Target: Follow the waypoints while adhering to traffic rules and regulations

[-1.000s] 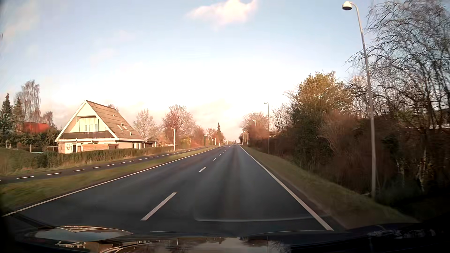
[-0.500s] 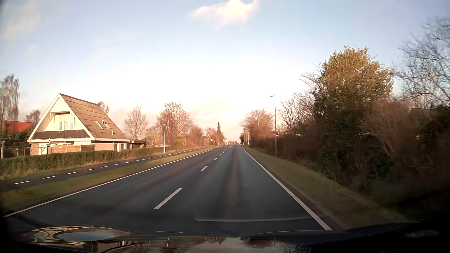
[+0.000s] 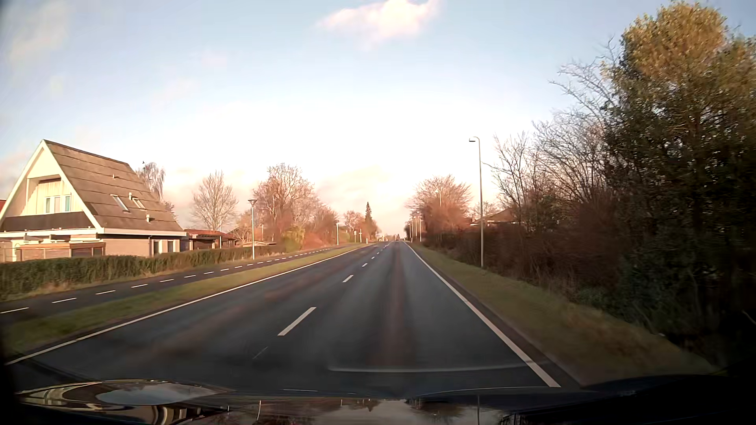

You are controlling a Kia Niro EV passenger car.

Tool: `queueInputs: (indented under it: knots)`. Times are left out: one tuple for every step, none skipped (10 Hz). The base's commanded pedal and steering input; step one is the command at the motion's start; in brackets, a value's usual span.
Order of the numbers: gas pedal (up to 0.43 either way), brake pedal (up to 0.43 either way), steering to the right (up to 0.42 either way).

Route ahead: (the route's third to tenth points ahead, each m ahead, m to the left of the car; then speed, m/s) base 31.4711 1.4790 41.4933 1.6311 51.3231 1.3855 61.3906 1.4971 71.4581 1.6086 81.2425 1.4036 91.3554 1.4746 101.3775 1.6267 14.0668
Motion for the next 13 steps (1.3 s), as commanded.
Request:
queueInputs:
  knots:
    - [0.169, 0.0, 0.001]
    - [0.169, 0.0, 0.001]
    - [0.169, 0.0, 0.001]
    - [0.169, 0.0, 0.001]
    - [0.169, 0.0, 0.001]
    - [0.169, 0.0, 0.001]
    - [0.177, 0.0, 0.001]
    - [0.177, 0.0, 0.0]
    - [0.177, 0.0, -0.001]
    - [0.177, 0.0, -0.001]
    - [0.177, 0.0, -0.001]
    - [0.177, 0.0, -0.001]
    - [0.177, 0.0, -0.001]
